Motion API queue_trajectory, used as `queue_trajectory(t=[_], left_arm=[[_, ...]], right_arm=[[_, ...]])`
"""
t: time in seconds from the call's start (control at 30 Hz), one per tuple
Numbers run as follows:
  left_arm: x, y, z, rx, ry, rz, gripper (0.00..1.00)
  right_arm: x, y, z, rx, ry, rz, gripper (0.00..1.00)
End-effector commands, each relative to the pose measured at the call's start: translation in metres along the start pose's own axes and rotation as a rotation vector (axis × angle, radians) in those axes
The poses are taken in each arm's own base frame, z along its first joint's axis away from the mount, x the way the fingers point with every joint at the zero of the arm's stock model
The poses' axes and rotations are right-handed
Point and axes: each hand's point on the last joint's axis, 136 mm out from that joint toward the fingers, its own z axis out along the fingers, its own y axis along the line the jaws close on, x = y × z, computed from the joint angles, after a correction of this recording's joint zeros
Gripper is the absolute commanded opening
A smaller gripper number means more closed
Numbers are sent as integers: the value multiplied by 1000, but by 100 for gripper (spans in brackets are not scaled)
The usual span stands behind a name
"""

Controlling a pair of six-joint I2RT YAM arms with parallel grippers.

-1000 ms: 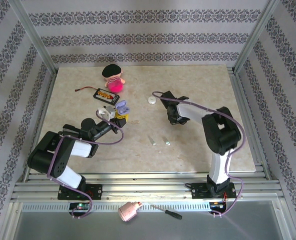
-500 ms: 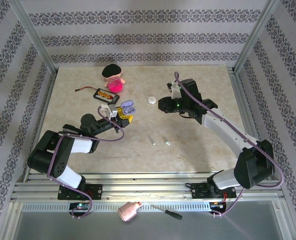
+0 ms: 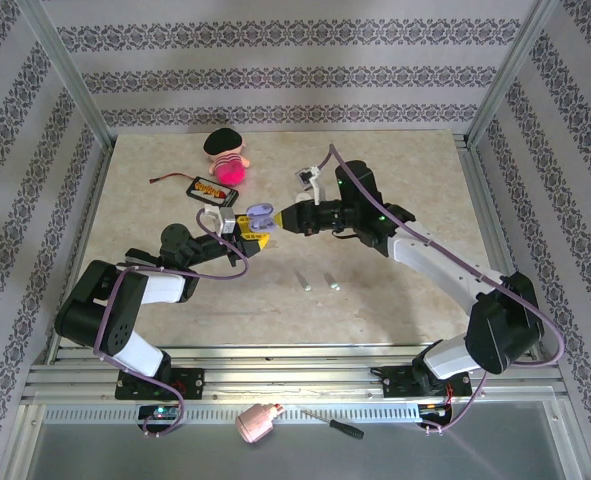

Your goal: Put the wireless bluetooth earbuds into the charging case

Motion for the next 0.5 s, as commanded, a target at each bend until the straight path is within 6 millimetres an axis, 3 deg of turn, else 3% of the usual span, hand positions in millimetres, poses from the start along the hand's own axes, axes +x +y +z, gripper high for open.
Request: queue_trajectory(t=[0.0, 0.13, 0.47], left_arm=[[-17, -9, 1, 63, -35, 40, 16], [-16, -11, 2, 77, -31, 36, 16], [-17, -14, 4, 95, -30, 36, 16]], right_arm=[[-10, 16, 6, -57, 0, -67, 19], [-10, 19, 9, -66, 4, -80, 19], [-4, 4, 19, -36, 26, -70, 19]])
